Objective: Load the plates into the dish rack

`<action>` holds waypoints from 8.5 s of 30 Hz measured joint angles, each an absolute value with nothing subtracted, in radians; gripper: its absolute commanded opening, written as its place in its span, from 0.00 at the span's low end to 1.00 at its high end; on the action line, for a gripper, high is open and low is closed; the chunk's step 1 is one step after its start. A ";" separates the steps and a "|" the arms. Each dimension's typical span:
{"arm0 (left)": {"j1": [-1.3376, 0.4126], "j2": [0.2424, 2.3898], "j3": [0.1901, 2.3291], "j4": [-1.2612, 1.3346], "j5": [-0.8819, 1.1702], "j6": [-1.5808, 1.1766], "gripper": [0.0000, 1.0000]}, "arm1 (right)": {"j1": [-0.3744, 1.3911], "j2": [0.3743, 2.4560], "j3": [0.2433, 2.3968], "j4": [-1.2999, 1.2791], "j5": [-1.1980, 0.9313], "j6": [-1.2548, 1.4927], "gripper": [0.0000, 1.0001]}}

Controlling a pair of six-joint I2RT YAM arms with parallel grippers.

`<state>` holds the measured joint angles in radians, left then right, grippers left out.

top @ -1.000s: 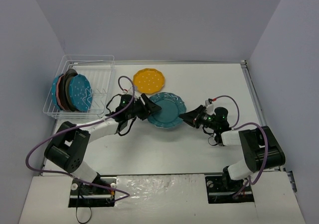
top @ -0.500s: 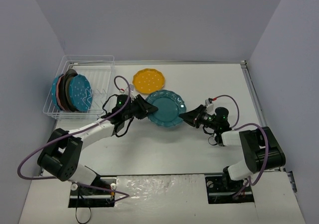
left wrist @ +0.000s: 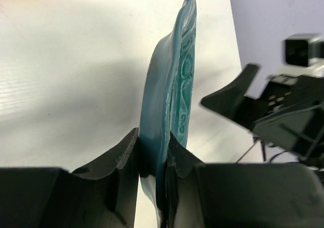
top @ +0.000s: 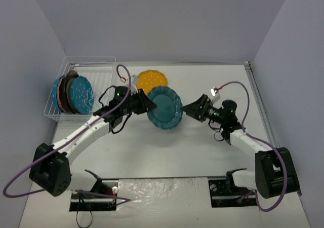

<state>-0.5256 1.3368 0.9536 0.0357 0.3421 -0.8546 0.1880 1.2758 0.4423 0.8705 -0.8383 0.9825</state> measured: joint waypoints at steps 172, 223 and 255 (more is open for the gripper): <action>-0.614 1.133 0.763 -0.112 0.093 -0.618 0.97 | 0.446 1.504 0.584 0.357 0.001 0.549 0.00; -0.653 1.524 0.689 0.252 0.217 -1.033 0.40 | 0.305 1.453 0.349 0.693 -0.502 0.943 0.00; -0.654 1.301 0.916 -0.146 0.108 -0.741 0.00 | 0.292 1.076 0.528 0.321 -0.361 0.688 0.92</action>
<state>-0.6537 1.3013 0.9160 -0.1464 0.1076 -0.7412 0.2916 1.0760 0.5277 0.3213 -0.3609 0.6883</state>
